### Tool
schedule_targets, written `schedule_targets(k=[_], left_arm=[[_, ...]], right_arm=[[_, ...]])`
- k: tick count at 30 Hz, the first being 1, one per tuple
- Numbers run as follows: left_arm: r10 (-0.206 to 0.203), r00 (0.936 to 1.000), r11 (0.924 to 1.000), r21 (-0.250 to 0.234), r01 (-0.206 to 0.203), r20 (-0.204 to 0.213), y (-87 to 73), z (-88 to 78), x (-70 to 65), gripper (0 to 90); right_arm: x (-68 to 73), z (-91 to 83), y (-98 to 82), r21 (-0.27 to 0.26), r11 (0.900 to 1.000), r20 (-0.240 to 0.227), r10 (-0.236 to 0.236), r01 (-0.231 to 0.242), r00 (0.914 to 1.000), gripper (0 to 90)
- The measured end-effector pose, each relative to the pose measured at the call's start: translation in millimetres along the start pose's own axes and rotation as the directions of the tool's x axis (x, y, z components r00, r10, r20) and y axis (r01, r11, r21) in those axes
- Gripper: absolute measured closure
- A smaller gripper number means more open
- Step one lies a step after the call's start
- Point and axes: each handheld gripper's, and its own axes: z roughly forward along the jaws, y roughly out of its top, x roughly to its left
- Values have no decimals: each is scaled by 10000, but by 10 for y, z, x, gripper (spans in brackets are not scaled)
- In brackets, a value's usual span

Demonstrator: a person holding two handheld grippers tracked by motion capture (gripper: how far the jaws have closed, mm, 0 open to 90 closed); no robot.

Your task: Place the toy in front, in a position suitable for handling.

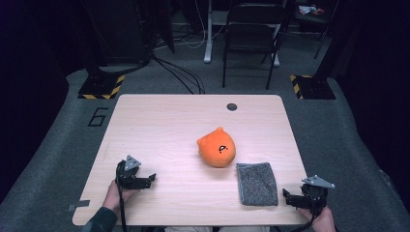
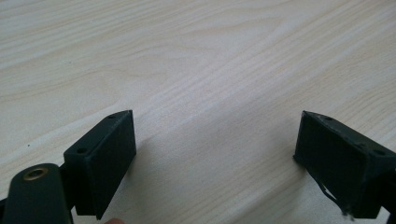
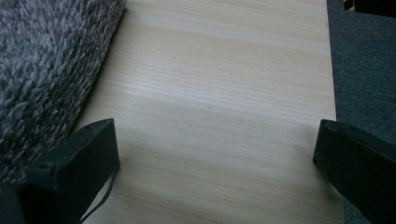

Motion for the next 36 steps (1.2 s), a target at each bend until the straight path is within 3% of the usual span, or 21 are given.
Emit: schedule_targets(k=[12,24,31,36], left_arm=[[52,10000,10000,19,-52,37,-3,-4,6,119],[94,9998,9999,126,-96,162,-10,-25,19,119],[111,9998,9999,87,-112,169,-16,-26,22,119],[92,9998,9999,77,-93,172,-16,-25,22,118]], right_arm=[[18,10,-14,-182,9996,182,236,-233,9996,0],[9,14,-22,-289,9995,153,148,-143,9998,0],[14,15,-10,-215,9996,143,171,-168,9998,0],[-40,-16,14,241,9997,25,-93,93,10000,0]])
